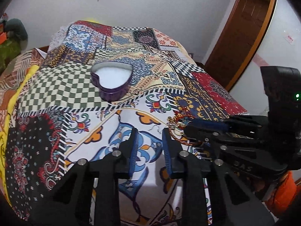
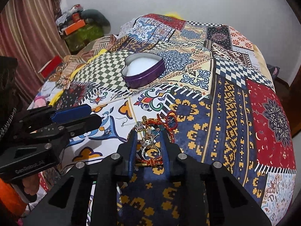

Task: Organize jewelry
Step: 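Lower the right tool onto the jewelry pile and grasp a silver ring, then carry the ring in the right tool over the purple heart tin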

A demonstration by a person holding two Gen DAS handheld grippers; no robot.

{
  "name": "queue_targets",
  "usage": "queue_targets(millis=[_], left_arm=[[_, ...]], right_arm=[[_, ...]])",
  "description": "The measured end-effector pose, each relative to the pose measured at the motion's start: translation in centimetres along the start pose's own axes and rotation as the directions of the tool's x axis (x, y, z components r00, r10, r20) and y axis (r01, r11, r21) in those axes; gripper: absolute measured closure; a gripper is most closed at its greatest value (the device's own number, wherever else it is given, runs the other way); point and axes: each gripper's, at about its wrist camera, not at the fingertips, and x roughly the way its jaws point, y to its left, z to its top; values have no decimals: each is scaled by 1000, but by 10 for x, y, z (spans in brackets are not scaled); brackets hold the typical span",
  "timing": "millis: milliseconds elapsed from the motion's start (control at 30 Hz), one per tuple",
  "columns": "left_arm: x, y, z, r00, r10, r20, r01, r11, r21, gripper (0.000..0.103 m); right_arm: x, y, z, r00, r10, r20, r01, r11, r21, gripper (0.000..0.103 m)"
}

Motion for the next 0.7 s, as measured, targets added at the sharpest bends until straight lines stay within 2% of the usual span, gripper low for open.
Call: queue_targets(millis=[300, 400, 700], left_arm=[[9, -20, 5, 1000, -25, -17, 26, 997, 68, 82], [15, -28, 8, 999, -27, -26, 29, 995, 97, 88], [36, -45, 10, 998, 11, -54, -2, 988, 153, 91]], right_arm=[[-12, -8, 0, 999, 15, 39, -16, 1000, 27, 93], [-20, -13, 2, 998, 16, 67, -19, 998, 51, 93], [-44, -30, 5, 990, -12, 139, -1, 996, 91, 93]])
